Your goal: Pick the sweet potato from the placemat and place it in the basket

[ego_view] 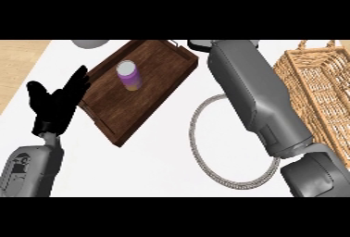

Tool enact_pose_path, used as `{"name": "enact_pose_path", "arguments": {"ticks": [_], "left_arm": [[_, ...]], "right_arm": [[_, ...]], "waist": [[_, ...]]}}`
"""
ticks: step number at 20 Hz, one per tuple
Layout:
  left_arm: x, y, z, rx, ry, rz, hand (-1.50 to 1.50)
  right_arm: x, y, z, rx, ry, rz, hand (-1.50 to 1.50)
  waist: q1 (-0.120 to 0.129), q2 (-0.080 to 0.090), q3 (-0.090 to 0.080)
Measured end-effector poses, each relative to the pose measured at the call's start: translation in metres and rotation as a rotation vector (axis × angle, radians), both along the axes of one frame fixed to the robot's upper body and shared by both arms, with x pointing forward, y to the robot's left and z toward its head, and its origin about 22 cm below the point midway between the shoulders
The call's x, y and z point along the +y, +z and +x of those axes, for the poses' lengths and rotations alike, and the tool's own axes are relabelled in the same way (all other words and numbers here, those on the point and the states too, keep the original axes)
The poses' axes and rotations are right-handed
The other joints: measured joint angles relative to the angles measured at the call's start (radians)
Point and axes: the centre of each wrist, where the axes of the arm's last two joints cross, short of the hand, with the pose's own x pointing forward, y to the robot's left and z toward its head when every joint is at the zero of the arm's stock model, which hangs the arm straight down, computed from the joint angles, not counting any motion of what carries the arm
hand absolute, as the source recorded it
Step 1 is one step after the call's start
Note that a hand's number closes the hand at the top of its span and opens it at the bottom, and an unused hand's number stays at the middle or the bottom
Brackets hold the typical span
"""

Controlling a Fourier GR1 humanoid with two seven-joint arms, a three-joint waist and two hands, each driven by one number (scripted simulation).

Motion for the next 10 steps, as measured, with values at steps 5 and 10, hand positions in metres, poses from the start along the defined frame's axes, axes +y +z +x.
{"name": "enact_pose_path", "arguments": {"ticks": [5, 10], "left_arm": [[0.002, -0.004, 0.000, 0.006, 0.009, 0.000, 0.00], [0.005, -0.006, -0.002, 0.002, 0.021, -0.004, 0.00]], "right_arm": [[-0.003, 0.036, 0.009, -0.025, -0.073, -0.072, 1.50], [-0.023, 0.064, 0.017, -0.061, -0.160, -0.115, 1.50]], "waist": [[-0.011, 0.000, 0.000], [-0.021, 0.000, 0.001]]}}
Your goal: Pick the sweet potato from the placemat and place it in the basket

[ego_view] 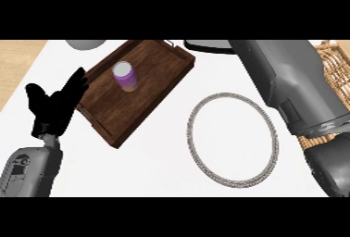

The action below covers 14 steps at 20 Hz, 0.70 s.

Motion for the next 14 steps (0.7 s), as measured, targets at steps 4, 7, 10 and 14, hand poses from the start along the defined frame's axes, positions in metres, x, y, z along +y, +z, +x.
{"name": "enact_pose_path", "arguments": {"ticks": [4, 7, 10, 14], "left_arm": [[0.002, 0.003, 0.002, -0.004, 0.001, 0.002, 0.00], [0.003, 0.003, 0.001, -0.002, 0.006, 0.004, 0.00], [0.007, 0.001, -0.001, 0.000, 0.013, 0.003, 0.00], [0.012, -0.002, -0.004, 0.007, 0.028, 0.002, 0.00]], "right_arm": [[-0.022, 0.017, 0.005, -0.016, -0.076, -0.024, 1.50], [-0.040, 0.018, 0.008, 0.005, -0.141, -0.052, 1.50], [-0.059, 0.019, 0.011, 0.023, -0.197, -0.068, 1.50], [-0.081, 0.012, 0.013, 0.038, -0.247, -0.085, 1.50]], "waist": [[-0.002, 0.003, 0.000], [-0.008, 0.001, 0.001], [-0.013, -0.002, 0.001], [-0.030, -0.008, 0.002]]}}
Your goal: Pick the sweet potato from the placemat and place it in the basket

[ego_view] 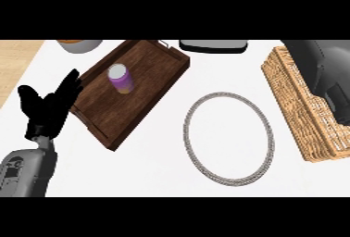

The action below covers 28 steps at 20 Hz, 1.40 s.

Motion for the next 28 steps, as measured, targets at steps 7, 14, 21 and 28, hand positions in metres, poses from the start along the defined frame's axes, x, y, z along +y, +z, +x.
{"name": "enact_pose_path", "arguments": {"ticks": [7, 14, 21, 28], "left_arm": [[0.009, -0.003, -0.006, 0.008, 0.023, 0.001, 0.00], [0.016, -0.006, -0.013, 0.017, 0.030, -0.005, 0.00], [0.021, -0.005, -0.014, 0.013, 0.038, -0.004, 0.00], [0.017, -0.004, -0.011, 0.012, 0.046, -0.002, 0.00]], "right_arm": [[-0.023, -0.033, 0.000, 0.048, -0.044, 0.000, 1.50], [-0.045, -0.066, -0.004, 0.048, -0.066, 0.014, 1.50], [-0.089, -0.085, -0.011, 0.003, -0.141, 0.045, -1.50], [-0.102, -0.112, -0.020, -0.019, -0.163, 0.067, -1.50]], "waist": [[-0.021, -0.009, 0.001], [-0.033, -0.014, 0.003], [-0.044, -0.014, 0.002], [-0.045, -0.015, 0.003]]}}
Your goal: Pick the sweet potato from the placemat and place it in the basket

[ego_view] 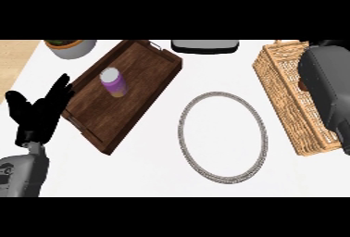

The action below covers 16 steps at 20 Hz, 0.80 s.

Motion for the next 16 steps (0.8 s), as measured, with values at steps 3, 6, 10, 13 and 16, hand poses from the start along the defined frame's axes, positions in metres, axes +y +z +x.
{"name": "enact_pose_path", "arguments": {"ticks": [3, 6, 10, 13, 16], "left_arm": [[-0.001, -0.001, -0.001, -0.001, -0.001, 0.000, 0.00], [0.000, -0.003, -0.004, 0.009, 0.006, 0.000, 0.00], [0.002, -0.007, -0.008, 0.017, 0.018, -0.001, 0.00], [0.008, -0.010, -0.013, 0.027, 0.047, 0.002, 0.00], [0.014, -0.009, -0.015, 0.034, 0.065, 0.004, 0.00]], "right_arm": [[0.000, 0.005, 0.000, -0.047, 0.009, -0.011, -1.50], [-0.008, 0.013, -0.002, -0.120, -0.001, -0.020, -1.50], [-0.024, 0.027, -0.007, -0.261, -0.024, -0.033, -1.50], [-0.033, 0.032, -0.014, -0.368, -0.042, -0.020, -1.50], [-0.031, 0.027, -0.021, -0.446, -0.052, 0.013, -1.50]], "waist": [[0.002, -0.001, 0.000], [-0.004, -0.005, 0.000], [-0.021, -0.012, -0.001], [-0.042, -0.022, -0.002], [-0.065, -0.032, -0.002]]}}
